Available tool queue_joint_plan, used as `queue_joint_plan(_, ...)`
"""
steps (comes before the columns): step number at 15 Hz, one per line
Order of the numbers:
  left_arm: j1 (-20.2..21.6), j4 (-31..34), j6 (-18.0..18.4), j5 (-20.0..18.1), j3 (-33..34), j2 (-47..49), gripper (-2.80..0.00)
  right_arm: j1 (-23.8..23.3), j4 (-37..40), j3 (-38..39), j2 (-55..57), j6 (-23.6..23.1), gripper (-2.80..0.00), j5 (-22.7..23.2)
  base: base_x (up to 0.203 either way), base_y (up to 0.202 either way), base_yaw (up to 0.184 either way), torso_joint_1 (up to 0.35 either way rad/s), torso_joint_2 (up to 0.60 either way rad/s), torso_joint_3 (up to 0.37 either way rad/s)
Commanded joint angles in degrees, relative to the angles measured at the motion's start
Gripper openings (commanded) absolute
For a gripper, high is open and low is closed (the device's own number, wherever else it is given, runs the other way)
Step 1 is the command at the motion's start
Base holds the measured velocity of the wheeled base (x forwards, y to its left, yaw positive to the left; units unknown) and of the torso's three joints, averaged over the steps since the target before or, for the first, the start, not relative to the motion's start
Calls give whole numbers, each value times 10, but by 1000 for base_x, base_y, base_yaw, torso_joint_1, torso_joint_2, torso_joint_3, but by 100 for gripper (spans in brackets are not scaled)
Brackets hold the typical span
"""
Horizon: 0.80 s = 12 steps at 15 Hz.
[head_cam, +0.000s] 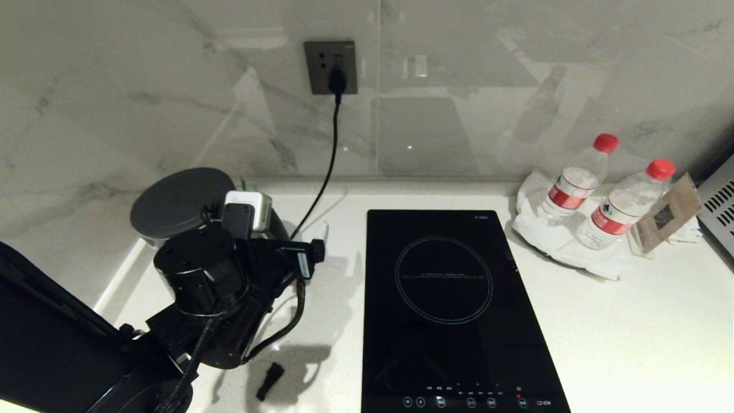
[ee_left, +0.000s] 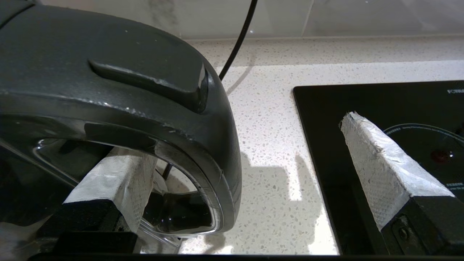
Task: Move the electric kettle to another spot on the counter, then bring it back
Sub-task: Pick up the kettle
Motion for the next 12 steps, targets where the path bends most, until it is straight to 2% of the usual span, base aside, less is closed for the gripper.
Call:
queue_joint_plan(1,1,-5,0,2,2,-3,0,0,0,0,0,0,-280,0,0,0,0,0,0,0)
queue_joint_plan(12,-1,-4,-1,6,28,-34,0,0,-1,0,0,0,-280,0,0,0,0,0,0,0)
